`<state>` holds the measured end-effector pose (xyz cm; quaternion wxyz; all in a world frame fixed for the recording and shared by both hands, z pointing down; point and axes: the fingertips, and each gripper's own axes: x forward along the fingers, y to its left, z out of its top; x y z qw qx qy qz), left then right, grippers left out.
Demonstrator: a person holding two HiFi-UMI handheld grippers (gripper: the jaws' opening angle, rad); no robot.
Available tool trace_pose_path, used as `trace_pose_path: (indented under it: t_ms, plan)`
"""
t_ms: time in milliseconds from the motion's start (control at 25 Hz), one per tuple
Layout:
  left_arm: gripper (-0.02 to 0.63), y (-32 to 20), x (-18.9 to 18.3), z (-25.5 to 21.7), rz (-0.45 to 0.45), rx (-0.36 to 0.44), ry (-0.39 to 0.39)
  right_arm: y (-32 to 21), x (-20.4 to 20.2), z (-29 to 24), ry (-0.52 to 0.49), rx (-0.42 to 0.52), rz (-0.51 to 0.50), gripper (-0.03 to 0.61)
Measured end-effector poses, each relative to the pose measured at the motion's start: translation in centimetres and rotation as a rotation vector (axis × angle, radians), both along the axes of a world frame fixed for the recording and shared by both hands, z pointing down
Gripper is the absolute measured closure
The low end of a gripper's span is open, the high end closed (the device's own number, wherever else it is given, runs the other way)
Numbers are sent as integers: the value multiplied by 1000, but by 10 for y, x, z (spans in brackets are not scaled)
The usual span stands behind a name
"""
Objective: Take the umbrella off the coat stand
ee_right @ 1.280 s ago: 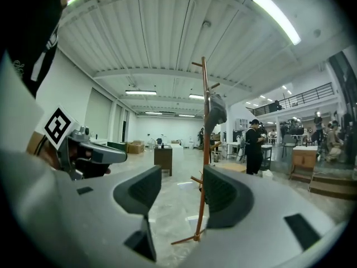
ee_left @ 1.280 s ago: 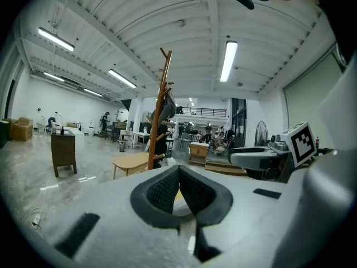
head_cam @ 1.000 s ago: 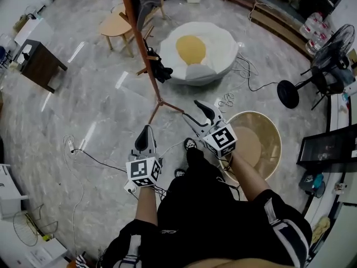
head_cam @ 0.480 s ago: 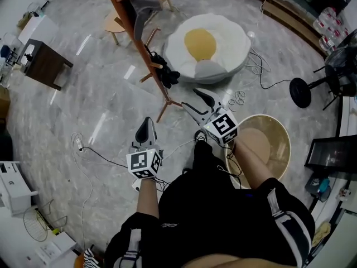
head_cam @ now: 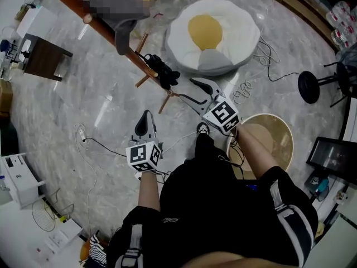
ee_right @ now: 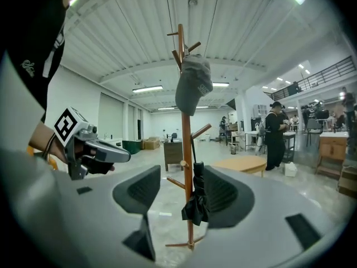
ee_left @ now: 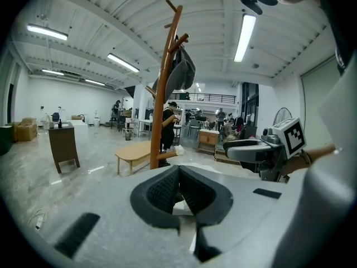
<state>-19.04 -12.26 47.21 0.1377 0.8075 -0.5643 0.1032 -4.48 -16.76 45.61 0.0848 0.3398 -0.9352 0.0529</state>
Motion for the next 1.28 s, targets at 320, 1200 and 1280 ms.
trace_pose_path:
  t_ms: [320,1200,1280]
  plan:
    - [614,-36,15,28,-45,-53,-20,-39,13,41,14,-63,-68,322]
    - [614,-69,-4,112,-121,-191,-34,-124,-44,145,73,-117,-297,305]
    - [614,-76,-9,113,-128,-196,-35,-133,-53,148,62,-124,-303,305]
